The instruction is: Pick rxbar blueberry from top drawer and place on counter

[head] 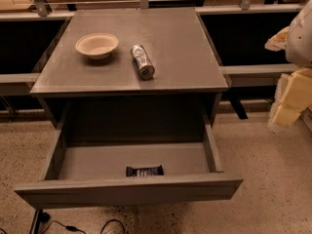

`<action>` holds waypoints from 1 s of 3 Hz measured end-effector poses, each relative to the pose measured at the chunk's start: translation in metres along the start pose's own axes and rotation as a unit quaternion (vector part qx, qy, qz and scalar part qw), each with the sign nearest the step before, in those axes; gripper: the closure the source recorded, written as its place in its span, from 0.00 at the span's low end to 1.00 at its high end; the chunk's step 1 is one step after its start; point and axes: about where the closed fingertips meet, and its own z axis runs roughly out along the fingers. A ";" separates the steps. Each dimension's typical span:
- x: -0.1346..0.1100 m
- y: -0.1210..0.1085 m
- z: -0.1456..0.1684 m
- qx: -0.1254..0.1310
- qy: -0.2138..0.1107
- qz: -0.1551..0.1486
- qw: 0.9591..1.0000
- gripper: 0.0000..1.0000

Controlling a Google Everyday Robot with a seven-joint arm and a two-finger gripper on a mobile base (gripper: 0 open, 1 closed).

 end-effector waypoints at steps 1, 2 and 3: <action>-0.003 -0.001 0.000 0.001 -0.001 -0.003 1.000 0.00; -0.081 -0.015 0.055 -0.027 -0.024 -0.112 0.993 0.00; -0.161 -0.008 0.114 -0.035 -0.057 -0.258 0.964 0.00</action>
Offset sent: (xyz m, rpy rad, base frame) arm 0.1049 0.1561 -0.0740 -0.0207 0.0583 0.4622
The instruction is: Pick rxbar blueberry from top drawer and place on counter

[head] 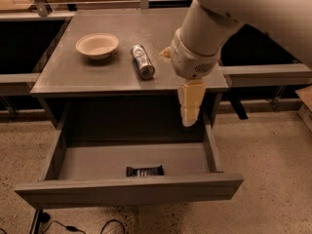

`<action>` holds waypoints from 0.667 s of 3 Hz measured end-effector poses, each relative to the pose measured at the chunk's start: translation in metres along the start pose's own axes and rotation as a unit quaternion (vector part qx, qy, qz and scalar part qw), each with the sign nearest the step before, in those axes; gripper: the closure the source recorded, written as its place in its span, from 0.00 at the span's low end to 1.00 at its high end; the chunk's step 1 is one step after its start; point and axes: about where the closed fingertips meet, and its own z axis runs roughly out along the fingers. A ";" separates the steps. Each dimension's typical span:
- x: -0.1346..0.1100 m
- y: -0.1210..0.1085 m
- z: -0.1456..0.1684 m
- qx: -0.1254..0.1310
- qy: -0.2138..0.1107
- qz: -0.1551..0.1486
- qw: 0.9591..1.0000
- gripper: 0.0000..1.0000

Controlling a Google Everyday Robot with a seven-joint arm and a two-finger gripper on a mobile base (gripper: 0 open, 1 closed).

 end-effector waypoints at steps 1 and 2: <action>-0.003 -0.002 -0.001 0.004 -0.002 -0.022 1.000 0.00; -0.018 0.000 0.028 -0.036 0.021 -0.083 0.996 0.00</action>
Offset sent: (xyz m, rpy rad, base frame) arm 0.0115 0.0596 -0.0581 -0.2641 0.0350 0.3979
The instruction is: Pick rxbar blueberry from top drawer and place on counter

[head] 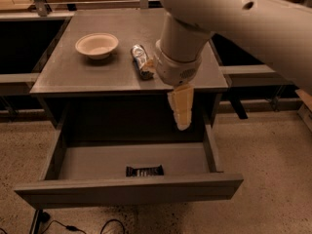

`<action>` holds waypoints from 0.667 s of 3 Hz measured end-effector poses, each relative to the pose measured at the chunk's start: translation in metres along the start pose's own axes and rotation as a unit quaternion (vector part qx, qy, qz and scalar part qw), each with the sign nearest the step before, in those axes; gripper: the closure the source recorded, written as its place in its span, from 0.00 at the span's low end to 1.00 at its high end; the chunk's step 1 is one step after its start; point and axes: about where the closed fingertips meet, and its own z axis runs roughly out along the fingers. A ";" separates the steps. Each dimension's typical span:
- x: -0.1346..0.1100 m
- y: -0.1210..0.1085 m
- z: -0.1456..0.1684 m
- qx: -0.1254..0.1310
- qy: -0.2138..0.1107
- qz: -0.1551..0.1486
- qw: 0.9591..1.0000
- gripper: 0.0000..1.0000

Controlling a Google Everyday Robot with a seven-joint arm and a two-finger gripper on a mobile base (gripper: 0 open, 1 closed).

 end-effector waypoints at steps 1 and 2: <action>-0.025 -0.007 0.054 -0.044 0.025 -0.134 0.990 0.00; -0.055 -0.003 0.084 -0.037 0.012 -0.258 0.965 0.00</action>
Offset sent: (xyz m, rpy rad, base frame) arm -0.0175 0.1016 -0.0950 -0.0554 -0.2795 1.1283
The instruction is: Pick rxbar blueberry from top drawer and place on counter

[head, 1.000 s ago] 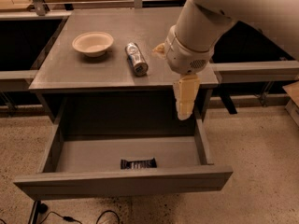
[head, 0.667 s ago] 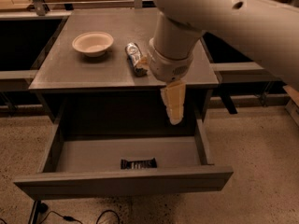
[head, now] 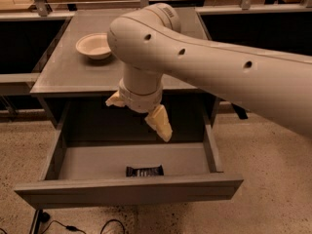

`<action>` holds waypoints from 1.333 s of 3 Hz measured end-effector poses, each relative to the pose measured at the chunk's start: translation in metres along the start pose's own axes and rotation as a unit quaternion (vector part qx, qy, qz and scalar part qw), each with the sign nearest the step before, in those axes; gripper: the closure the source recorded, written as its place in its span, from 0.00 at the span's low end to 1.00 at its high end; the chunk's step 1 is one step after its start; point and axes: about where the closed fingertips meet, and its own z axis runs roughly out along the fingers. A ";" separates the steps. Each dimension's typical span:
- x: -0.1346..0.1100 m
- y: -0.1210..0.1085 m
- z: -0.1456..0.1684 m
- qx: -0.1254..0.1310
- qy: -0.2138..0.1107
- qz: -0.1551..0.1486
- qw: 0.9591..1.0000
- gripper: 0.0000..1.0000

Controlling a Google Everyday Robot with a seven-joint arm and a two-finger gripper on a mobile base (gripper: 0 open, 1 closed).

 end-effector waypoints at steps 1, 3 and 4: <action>0.001 -0.016 0.002 0.025 0.006 -0.051 0.998 0.00; -0.023 0.010 0.088 -0.131 -0.060 -0.271 0.952 0.00; -0.022 0.013 0.091 -0.129 -0.059 -0.263 0.954 0.00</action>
Offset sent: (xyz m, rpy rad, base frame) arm -0.0216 0.0374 -0.0919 -0.3235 0.3236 0.5651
